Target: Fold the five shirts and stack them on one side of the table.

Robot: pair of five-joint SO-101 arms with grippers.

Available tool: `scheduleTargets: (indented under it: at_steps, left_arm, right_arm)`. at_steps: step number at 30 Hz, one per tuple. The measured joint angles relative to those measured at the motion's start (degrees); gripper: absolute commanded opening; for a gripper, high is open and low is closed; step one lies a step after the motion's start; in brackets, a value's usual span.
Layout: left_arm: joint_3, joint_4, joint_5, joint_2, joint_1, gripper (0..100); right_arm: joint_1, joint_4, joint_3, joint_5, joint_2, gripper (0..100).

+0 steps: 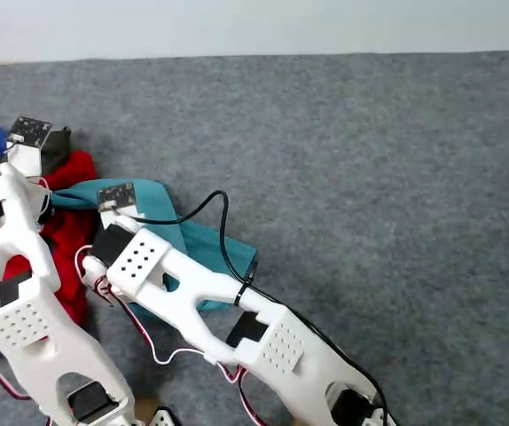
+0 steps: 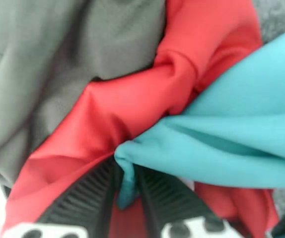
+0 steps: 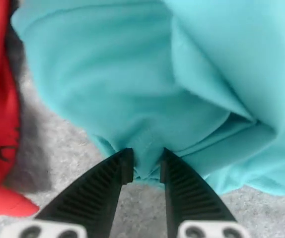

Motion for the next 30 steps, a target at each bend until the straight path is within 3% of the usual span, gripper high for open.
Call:
scheduleTargets:
  at_steps: [14,18,30]
  left_arm:
    - [0.0,0.0,0.0,0.0,0.0,0]
    - [0.0,0.0,0.0,0.0,0.0,0]
    - [0.0,0.0,0.0,0.0,0.0,0]
  right_arm:
    - [5.8,0.0,0.0,0.0,0.1,10.7]
    - [6.9,0.0,0.0,0.0,0.1,0.5]
    - [11.3,0.6,0.0,0.4,0.1,0.9]
